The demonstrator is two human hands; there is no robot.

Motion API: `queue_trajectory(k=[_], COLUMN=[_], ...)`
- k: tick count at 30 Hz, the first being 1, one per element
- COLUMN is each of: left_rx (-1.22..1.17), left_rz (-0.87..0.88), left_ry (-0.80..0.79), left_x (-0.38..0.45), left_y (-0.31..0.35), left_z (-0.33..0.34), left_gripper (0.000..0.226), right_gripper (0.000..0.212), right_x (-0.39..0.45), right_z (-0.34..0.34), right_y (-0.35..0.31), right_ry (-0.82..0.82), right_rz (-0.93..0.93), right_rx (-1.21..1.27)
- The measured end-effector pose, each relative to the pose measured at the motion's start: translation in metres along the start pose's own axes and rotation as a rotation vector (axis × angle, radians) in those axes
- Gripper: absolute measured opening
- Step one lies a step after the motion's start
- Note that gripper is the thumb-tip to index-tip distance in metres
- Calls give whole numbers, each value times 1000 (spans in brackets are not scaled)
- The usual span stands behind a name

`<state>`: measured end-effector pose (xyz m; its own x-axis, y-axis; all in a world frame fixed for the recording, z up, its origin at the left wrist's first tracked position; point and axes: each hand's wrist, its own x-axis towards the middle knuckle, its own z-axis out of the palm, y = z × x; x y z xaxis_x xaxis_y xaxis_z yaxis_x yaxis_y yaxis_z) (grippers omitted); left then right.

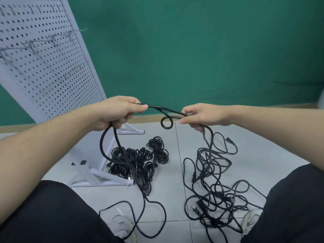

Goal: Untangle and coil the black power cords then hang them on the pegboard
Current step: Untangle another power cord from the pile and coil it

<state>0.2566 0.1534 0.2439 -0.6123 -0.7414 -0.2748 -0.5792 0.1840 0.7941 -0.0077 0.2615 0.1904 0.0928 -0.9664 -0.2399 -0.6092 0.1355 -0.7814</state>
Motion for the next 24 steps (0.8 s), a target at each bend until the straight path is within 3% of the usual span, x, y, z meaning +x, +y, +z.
queue_trajectory(k=[4,9,11,14,16,19,22,24], left_rx=[57,171,206,153,114,224,444,432], left_rz=[-151,-265,-148,124,240,270,314,381], left_ry=[-117,-283,-262,-76,-26,-94,-1,71], left_x=[-5,-12,-10,-3,5,10,11,10], left_y=[-19,-49,-52,-34,-21,-9,-2,3], left_z=[-16,-13,-10,7,23,44,46,46], left_gripper=[36,35,55,77,70,40,37,38], right_gripper=[26,31,28,9,15,30,33,32], right_x=[1,4,3,7,10,12,11,12], right_z=[1,11,17,28,33,27,23,23], right_y=[3,-21,-37,-52,-57,-56,-48,-35], right_ry=[-60,52,59,36,4,6,-11,-13], right_rz=[52,-38,-99,-207,-243,-225,-163,-119], right_rx=[15,-146,-255,-273,-170,-13,-31,-105])
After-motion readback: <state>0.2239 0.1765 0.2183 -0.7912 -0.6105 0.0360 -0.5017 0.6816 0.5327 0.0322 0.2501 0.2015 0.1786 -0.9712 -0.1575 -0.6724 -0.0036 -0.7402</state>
